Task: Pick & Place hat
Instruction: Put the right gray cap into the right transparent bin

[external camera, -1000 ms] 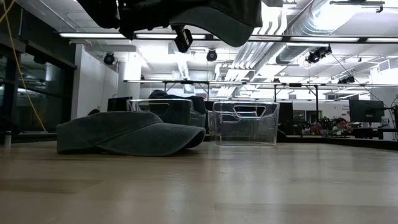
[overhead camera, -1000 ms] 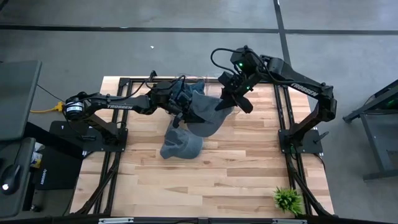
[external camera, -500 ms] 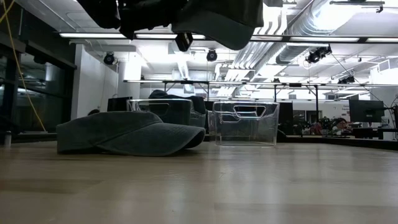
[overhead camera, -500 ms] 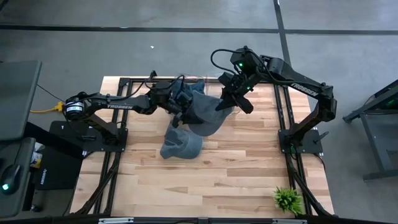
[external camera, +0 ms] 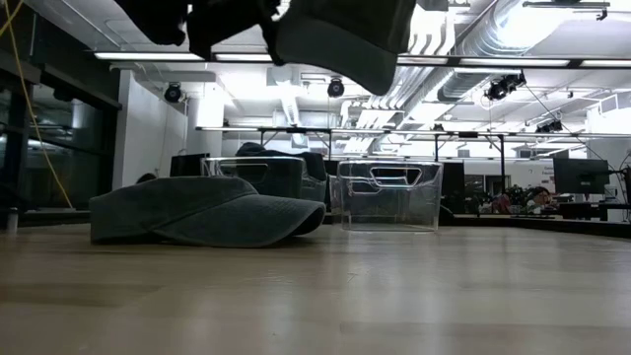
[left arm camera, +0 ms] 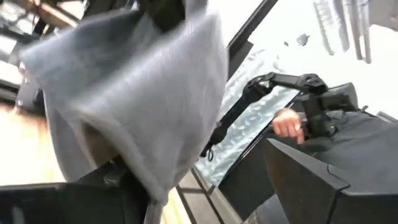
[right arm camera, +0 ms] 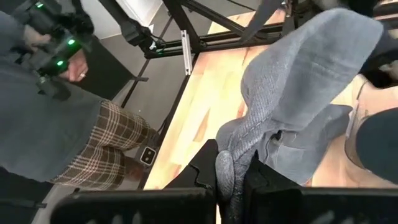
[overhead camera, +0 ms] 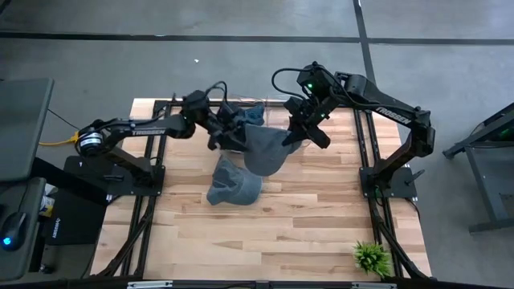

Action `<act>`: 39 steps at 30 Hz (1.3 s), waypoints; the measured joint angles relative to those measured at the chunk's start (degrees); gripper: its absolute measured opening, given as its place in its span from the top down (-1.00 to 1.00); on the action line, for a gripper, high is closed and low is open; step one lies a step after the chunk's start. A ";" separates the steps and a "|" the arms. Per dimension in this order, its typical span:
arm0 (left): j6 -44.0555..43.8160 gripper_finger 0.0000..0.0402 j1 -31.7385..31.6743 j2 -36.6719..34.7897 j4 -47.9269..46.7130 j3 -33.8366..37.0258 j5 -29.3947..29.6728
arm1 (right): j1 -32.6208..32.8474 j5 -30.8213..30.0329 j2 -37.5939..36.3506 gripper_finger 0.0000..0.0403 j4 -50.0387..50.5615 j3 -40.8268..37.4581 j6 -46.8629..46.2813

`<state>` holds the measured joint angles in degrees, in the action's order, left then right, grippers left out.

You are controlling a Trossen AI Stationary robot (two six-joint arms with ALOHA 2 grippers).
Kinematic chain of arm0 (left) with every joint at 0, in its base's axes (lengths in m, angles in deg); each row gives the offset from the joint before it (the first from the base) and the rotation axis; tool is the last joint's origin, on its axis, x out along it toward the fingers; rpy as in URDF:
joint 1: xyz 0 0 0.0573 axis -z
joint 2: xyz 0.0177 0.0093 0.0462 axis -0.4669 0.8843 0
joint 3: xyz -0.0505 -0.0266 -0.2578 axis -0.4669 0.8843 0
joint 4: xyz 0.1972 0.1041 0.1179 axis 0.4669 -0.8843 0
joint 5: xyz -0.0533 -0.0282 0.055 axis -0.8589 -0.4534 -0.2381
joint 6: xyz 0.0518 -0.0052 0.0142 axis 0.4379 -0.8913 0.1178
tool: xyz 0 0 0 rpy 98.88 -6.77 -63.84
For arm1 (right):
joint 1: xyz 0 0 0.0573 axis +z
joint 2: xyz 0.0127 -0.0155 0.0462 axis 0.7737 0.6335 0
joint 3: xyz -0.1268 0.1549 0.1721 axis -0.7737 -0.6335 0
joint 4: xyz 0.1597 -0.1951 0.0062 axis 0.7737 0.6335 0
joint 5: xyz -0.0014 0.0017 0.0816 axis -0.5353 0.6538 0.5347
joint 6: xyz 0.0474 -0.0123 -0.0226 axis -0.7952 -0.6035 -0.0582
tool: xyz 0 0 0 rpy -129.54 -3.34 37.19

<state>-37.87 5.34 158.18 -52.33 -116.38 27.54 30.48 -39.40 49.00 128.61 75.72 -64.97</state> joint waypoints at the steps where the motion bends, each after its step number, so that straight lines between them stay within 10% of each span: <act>1: -0.34 -0.36 -0.70 -0.09 0.22 -0.06 -0.99 | 0.00 0.25 -0.01 0.96 0.09 0.00 0.09; 39: 15.69 -0.36 -24.55 -17.62 -21.96 0.15 -15.06 | -16.60 -6.01 7.52 0.96 10.81 1.25 6.84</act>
<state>-22.18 -19.21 140.57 -74.29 -116.23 12.48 13.88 -45.42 56.52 139.42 76.96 -58.13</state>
